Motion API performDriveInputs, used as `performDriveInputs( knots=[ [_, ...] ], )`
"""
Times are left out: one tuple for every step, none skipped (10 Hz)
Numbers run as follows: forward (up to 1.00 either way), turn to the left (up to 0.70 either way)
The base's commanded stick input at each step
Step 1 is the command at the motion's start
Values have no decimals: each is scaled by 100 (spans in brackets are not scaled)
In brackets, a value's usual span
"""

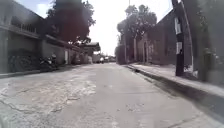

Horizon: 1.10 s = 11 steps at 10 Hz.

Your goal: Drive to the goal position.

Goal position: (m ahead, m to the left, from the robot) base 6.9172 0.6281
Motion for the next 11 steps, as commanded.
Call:
performDriveInputs(
  knots=[
    [68,0],
    [70,0],
    [70,0],
    [70,0],
    [70,0],
    [70,0],
    [70,0],
    [70,0],
    [70,0],
    [70,0],
    [70,0]
  ],
)
